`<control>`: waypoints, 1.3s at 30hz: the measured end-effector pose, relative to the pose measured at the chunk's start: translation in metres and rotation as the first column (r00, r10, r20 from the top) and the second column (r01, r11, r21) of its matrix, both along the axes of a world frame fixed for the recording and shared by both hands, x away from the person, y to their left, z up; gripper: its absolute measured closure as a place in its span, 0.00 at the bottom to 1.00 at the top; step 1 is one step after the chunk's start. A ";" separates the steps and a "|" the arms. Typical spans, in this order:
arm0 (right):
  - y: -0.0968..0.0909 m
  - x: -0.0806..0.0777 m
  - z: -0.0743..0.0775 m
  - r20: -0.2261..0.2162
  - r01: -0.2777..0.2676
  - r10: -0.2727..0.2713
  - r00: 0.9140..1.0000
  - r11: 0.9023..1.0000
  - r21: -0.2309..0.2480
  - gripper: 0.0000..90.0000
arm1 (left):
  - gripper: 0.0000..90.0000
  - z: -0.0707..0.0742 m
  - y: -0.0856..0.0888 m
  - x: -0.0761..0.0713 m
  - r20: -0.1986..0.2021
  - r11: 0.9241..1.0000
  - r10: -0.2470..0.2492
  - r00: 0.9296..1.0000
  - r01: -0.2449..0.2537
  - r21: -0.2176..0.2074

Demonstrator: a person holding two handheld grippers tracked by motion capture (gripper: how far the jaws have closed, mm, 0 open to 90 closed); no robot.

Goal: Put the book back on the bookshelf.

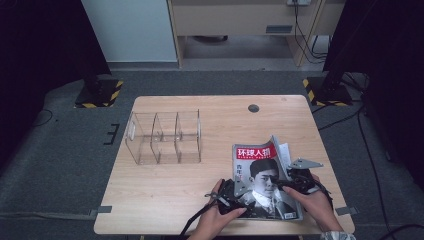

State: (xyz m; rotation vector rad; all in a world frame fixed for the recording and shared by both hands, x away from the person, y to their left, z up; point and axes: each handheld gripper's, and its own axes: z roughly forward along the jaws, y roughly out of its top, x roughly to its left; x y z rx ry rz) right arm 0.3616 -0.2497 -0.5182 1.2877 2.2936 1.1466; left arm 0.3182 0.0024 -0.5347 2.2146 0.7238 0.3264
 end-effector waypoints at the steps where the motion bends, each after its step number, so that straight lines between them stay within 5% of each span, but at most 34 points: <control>1: 0.002 0.002 -0.005 -0.023 -0.006 0.005 1.000 1.000 -0.029 0.43 | 0.13 0.000 0.000 0.000 0.000 1.000 0.000 1.000 0.000 0.000; 8: 0.003 0.005 -0.009 -0.055 -0.001 -0.001 0.998 0.999 -0.049 0.41 | 0.13 0.000 0.000 0.000 0.000 1.000 0.000 1.000 0.000 0.000; 16: 0.000 0.005 -0.008 -0.026 0.026 -0.028 0.999 0.997 -0.069 0.61 | 0.05 0.001 0.008 0.001 0.001 0.999 -0.039 0.999 0.039 -0.035; 24: 0.000 0.005 -0.003 -0.004 0.025 -0.025 1.000 0.998 -0.064 0.79 | 0.05 0.011 0.040 0.018 -0.021 0.989 0.088 0.996 -0.090 -0.120; 29: 0.000 0.005 0.000 -0.008 0.036 -0.036 0.999 0.998 -0.046 0.90 | 0.05 0.009 0.057 0.031 -0.107 0.966 0.173 0.979 -0.189 -0.176; 39: 0.001 0.005 0.002 0.014 0.035 -0.034 0.999 0.999 -0.041 0.96 | 0.05 0.004 0.053 0.031 -0.098 0.978 0.149 0.984 -0.161 -0.135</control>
